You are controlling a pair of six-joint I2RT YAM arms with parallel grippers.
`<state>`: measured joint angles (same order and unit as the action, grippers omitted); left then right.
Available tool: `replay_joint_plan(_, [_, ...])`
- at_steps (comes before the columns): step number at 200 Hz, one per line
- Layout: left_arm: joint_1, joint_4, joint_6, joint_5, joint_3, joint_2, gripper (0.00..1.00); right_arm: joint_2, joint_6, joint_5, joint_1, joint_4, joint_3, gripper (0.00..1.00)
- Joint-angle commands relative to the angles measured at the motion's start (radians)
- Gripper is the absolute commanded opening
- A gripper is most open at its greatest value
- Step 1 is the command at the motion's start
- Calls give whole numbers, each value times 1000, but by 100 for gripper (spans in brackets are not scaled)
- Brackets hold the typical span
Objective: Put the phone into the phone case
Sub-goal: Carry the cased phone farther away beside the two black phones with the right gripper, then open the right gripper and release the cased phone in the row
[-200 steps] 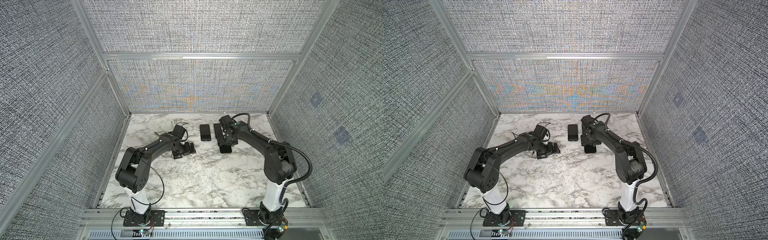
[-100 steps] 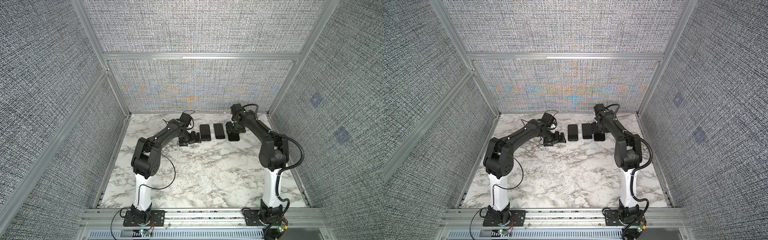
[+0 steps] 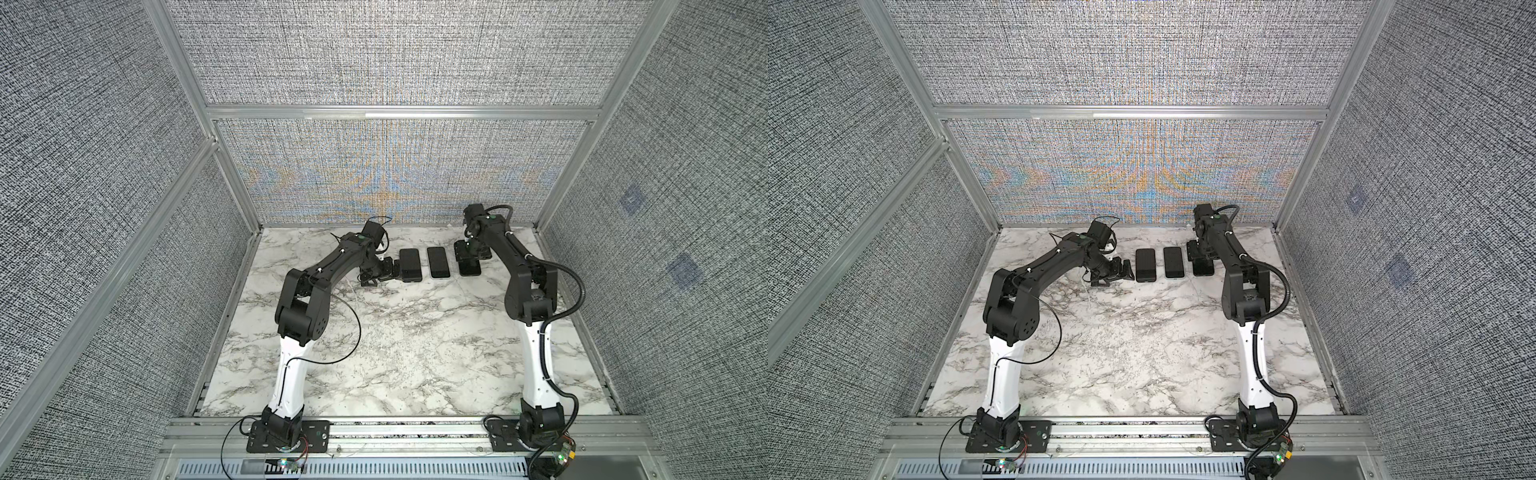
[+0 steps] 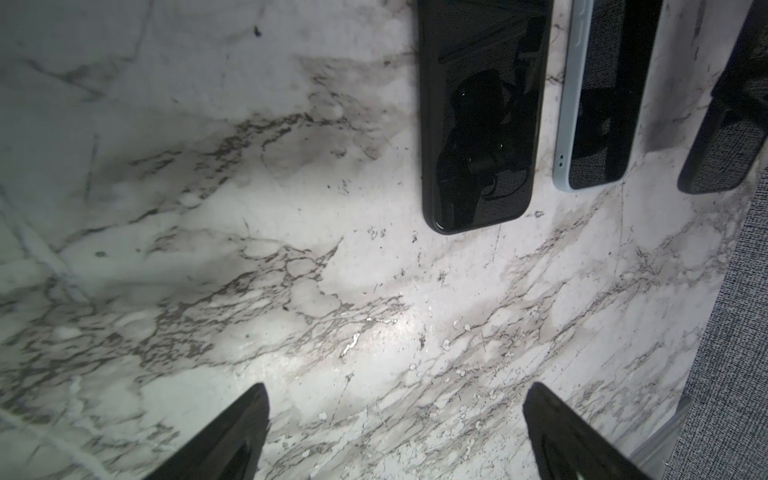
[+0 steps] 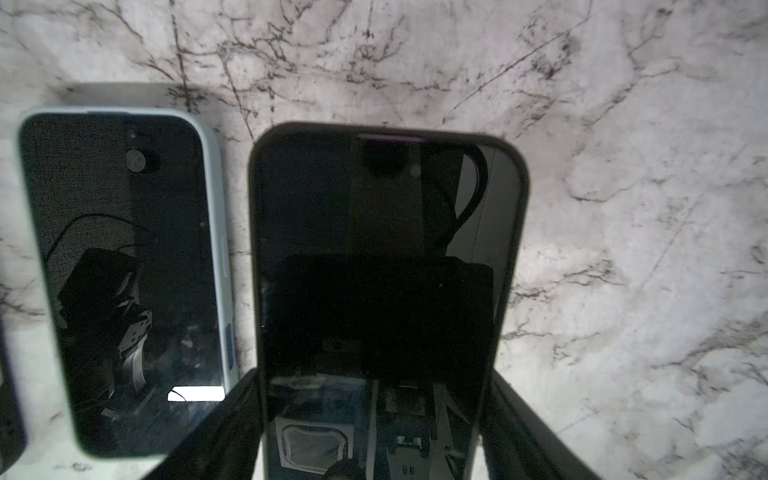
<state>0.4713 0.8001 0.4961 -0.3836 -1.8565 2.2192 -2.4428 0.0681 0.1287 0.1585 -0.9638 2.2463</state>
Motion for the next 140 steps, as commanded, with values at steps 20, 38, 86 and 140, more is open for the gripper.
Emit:
replay_joint_plan(20, [-8, 2, -13, -32, -13, 14, 97, -63, -15, -13, -11, -44, 85, 68])
replay_joint_plan(38, [-12, 1, -12, -42, -14, 19, 97, -89, -17, -19, -16, -50, 112, 68])
replay_joint_plan(86, [-16, -5, -13, -46, 3, 7, 96, -159, -22, -31, -24, -90, 211, 68])
replay_joint_plan(140, [-21, -25, -9, -51, 42, -15, 96, -185, -26, -60, -28, -88, 233, 68])
